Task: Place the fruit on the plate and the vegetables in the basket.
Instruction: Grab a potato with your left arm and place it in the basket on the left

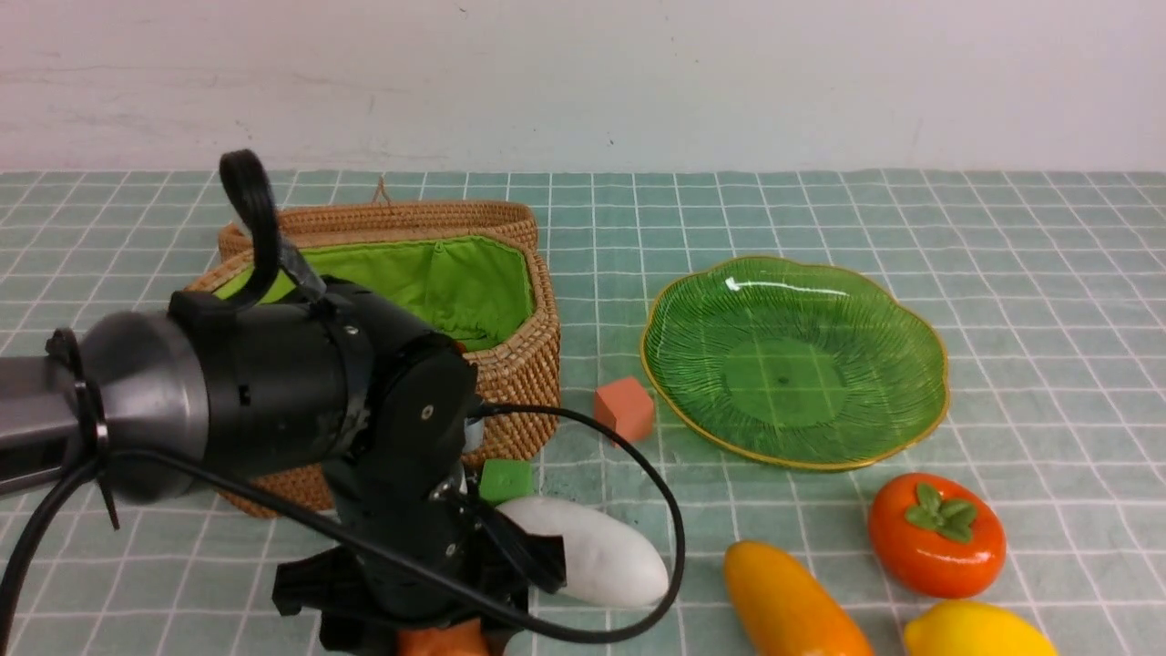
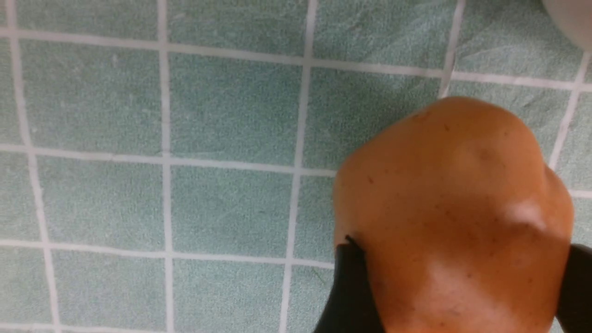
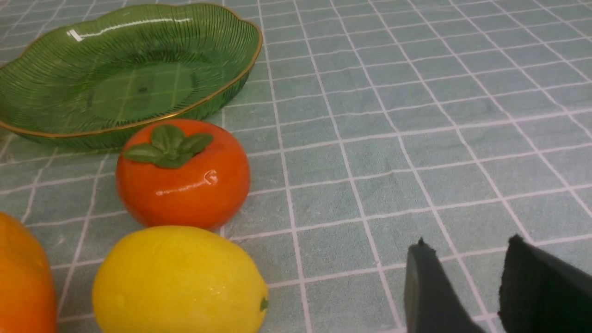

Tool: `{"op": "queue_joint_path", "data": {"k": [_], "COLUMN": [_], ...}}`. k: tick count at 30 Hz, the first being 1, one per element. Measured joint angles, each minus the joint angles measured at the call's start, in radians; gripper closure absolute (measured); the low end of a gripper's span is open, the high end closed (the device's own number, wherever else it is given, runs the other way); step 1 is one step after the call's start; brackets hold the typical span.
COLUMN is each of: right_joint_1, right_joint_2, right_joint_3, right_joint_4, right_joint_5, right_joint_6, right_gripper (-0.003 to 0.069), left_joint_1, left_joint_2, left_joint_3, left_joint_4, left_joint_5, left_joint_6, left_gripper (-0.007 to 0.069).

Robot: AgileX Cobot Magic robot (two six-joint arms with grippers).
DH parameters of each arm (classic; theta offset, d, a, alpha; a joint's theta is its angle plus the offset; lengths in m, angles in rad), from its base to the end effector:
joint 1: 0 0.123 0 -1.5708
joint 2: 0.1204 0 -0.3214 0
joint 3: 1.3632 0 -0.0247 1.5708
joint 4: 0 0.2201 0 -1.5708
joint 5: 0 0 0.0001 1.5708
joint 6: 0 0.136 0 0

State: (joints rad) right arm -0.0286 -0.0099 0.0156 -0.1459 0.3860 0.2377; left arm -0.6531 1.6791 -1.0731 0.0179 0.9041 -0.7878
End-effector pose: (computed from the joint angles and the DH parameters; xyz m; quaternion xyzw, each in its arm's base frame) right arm 0.0274 -0.0082 0.1607 0.0689 0.8020 -0.0002 0.5934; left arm 0.2364 -0.1785 0.2138 -0.0621 0.9953 -0.0432 0.0604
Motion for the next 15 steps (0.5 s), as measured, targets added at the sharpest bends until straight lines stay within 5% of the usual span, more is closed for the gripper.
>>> {"op": "queue_joint_path", "data": {"k": [15], "right_joint_1": [0.000], "right_joint_2": [0.000], "right_joint_3": [0.000], "right_joint_4": [0.000], "right_joint_5": [0.000], "right_joint_6": [0.000], "right_gripper": [0.0419], "left_joint_1": [0.000], "left_joint_2": [-0.038], "left_joint_3": [0.001], "left_joint_4": [0.015], "left_joint_5": [-0.001], "left_joint_6": [0.006], "left_gripper": [0.0115]}}
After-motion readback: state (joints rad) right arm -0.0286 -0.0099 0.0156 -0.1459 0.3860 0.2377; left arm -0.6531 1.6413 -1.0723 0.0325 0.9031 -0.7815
